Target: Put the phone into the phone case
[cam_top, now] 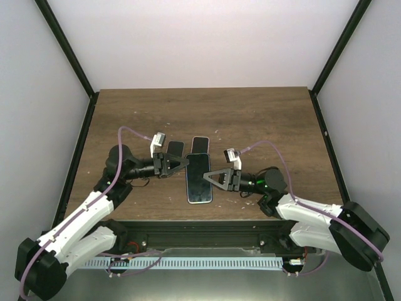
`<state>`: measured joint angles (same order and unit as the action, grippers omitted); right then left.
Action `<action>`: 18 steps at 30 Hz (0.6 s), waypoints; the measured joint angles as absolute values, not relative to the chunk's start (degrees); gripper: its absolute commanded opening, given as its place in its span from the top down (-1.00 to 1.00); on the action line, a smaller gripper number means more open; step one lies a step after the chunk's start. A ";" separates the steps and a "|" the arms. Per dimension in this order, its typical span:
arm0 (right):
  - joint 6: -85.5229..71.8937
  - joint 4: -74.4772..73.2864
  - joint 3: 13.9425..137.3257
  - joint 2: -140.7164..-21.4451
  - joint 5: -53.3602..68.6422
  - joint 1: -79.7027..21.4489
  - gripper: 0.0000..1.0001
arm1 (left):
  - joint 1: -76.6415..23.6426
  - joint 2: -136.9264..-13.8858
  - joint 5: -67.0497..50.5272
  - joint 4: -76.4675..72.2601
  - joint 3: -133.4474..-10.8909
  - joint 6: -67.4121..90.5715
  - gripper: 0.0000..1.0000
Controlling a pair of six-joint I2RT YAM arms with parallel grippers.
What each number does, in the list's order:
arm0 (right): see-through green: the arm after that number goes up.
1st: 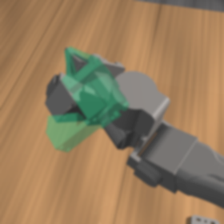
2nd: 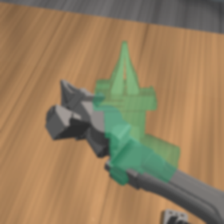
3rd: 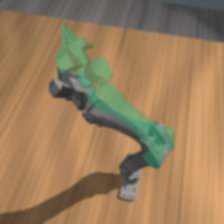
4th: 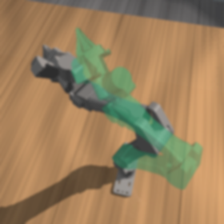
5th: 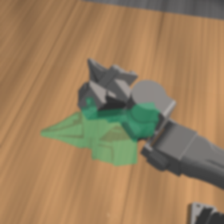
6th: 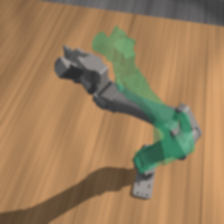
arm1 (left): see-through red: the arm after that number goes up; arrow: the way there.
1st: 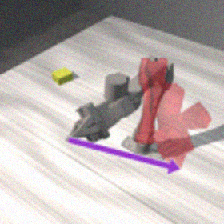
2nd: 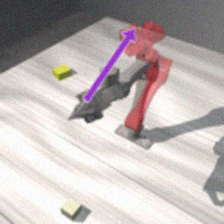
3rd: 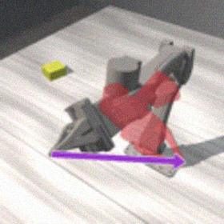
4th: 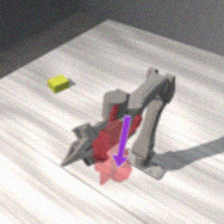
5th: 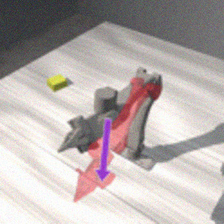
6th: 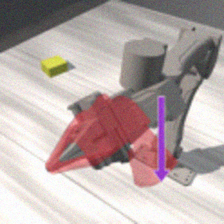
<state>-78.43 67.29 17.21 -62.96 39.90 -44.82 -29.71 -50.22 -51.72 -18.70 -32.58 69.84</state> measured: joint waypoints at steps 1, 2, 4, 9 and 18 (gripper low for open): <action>-78.28 66.54 17.21 -62.87 39.81 -44.82 0.66 | -29.71 -50.22 -51.75 -17.93 -32.60 69.12 0.98; -78.13 65.43 17.21 -62.70 39.70 -44.82 0.72 | -29.71 -50.22 -51.70 -17.19 -32.71 68.51 0.96; -77.54 63.37 17.21 -62.30 39.27 -44.82 0.78 | -29.71 -50.30 -51.66 -14.39 -33.78 66.63 0.86; -76.49 60.47 17.45 -60.86 37.28 -44.97 0.79 | -29.71 -50.39 -51.75 -9.74 -35.94 63.46 0.27; -76.31 59.77 18.09 -60.55 28.36 -44.97 0.79 | -29.74 -47.68 -53.04 -7.27 -35.00 64.29 -0.13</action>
